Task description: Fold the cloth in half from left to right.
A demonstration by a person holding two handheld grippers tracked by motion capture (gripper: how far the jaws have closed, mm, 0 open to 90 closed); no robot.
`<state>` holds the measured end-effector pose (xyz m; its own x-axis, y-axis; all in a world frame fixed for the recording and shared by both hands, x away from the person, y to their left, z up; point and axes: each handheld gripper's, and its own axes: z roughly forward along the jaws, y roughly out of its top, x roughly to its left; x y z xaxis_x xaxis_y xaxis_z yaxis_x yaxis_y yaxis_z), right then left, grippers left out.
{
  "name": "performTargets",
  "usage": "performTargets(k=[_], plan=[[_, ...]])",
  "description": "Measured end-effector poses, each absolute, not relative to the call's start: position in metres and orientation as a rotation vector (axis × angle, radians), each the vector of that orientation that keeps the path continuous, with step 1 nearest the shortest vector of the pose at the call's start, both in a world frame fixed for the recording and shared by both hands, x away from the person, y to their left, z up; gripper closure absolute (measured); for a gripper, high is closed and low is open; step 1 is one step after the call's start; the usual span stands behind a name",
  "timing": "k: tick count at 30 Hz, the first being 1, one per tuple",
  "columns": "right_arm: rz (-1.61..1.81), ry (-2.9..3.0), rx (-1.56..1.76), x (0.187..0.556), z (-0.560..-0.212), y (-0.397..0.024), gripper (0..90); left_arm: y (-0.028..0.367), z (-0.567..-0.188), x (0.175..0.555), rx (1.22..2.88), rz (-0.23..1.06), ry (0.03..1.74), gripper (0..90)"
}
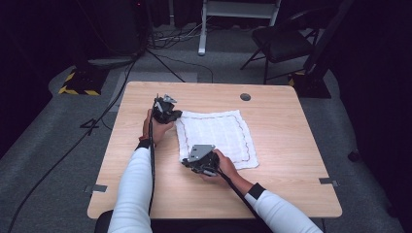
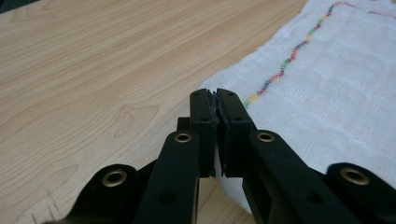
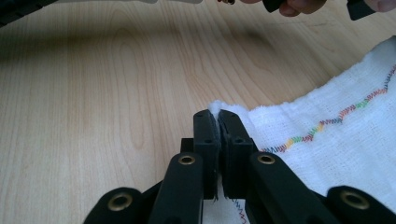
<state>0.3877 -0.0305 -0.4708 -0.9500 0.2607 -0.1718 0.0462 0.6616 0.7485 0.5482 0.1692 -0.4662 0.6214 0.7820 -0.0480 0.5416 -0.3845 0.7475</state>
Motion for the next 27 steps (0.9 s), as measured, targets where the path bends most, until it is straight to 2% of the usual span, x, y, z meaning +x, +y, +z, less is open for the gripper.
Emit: performTargets(k=[11, 27], plan=[[1.232, 2.527, 0.317, 0.386, -0.452, -0.054, 87.1, 0.154, -0.45, 0.548, 2.057, 0.451, 1.003, 86.0], [1.22, 2.441, 0.479, 0.394, -0.44, -0.132, 87.1, 0.084, -0.433, 0.559, 2.063, 0.502, 0.948, 86.1]])
